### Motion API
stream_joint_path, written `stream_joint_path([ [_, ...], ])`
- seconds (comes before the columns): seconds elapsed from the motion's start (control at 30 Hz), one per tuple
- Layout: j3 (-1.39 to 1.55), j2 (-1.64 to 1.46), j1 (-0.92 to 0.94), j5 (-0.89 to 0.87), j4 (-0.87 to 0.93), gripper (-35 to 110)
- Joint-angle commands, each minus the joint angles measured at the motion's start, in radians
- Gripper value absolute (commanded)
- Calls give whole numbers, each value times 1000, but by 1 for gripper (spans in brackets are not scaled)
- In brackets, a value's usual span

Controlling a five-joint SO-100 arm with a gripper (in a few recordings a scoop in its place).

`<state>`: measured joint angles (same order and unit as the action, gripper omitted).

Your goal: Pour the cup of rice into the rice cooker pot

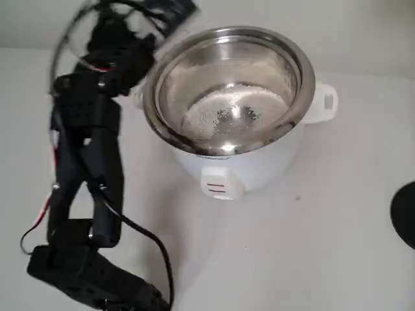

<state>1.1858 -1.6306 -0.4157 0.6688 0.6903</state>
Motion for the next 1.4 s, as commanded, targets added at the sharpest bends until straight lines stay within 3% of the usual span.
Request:
stream_joint_path([
  [0.0, -57, -101, -164, 210, 89, 20],
  [0.23, 155, -143, -305, 282, 44, 20],
  [0.47, 643, -230, -373, 385, -350, 19],
  [0.73, 1115, -61, -334, 592, -1039, 17],
  [0.93, 1190, 176, -262, 635, -1390, 18],
  [1.1, 1238, 430, -245, 742, -1844, 23],
  [1.2, 1227, 515, -235, 790, -1921, 26],
  [1.37, 1193, 660, -224, 911, -2057, 43],
])
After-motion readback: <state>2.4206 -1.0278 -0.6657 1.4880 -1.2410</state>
